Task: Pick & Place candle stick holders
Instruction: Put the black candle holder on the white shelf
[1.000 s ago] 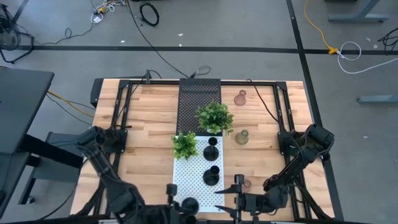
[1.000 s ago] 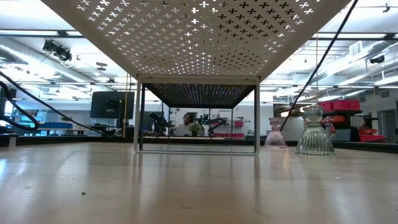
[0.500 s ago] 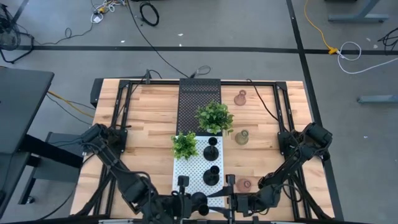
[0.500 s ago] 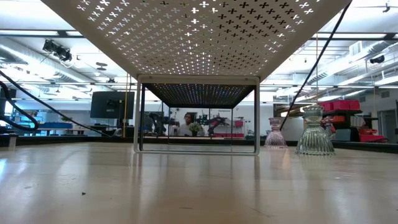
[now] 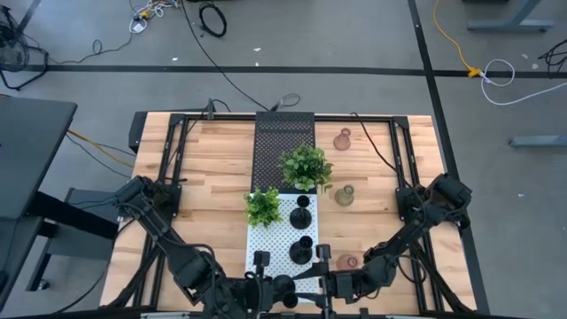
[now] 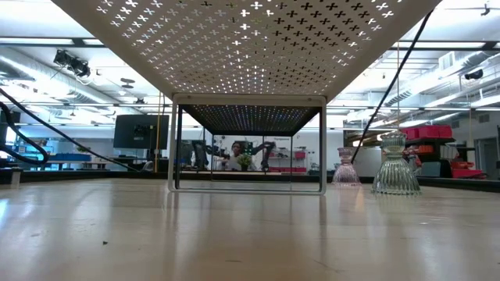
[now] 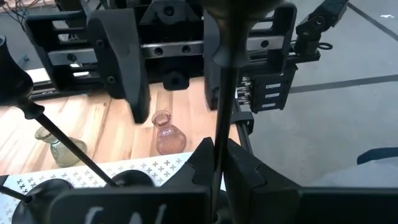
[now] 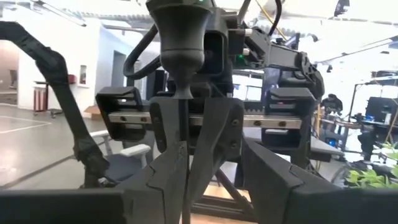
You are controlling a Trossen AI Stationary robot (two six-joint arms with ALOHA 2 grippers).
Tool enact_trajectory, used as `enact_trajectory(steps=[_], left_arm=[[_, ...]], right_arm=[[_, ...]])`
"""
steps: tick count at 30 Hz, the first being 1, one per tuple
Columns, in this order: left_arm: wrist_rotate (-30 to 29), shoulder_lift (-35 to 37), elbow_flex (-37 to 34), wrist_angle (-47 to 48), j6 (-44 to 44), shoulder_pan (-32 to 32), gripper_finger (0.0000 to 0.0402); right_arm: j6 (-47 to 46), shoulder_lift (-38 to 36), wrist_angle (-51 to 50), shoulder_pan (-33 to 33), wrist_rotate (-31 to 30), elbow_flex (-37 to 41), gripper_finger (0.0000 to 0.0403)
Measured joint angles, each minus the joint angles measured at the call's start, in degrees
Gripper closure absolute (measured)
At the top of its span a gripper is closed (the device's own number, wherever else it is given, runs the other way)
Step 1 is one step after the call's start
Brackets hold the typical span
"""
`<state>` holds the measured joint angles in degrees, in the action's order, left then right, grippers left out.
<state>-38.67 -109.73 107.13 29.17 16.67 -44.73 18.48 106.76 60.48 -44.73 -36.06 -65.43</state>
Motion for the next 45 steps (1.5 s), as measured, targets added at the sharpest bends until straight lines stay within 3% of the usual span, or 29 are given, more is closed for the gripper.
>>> enact_trajectory(steps=[18,22,28,36,45], left_arm=[[0.4,0.0,0.0,-0.2,-0.6,0.3,0.0384],[1.0,0.0,0.0,-0.2,-0.7,0.6,0.0384],[0.9,0.0,0.0,0.1,-0.9,0.6,0.0383],[0.8,0.0,0.0,0.4,-0.9,0.7,0.0380],[0.9,0.0,0.0,0.7,-2.1,0.2,0.0340]], right_arm=[[-1.9,0.0,-8.4,1.2,1.7,-5.8,0.0255],[-2.2,0.0,-9.0,1.4,2.2,-5.8,0.0287],[-1.0,0.0,-10.1,1.3,2.9,-5.8,0.0389],[1.1,0.0,-10.0,0.6,0.2,-5.8,0.0397],[1.5,0.0,-10.1,0.3,-0.1,-5.8,0.0401]])
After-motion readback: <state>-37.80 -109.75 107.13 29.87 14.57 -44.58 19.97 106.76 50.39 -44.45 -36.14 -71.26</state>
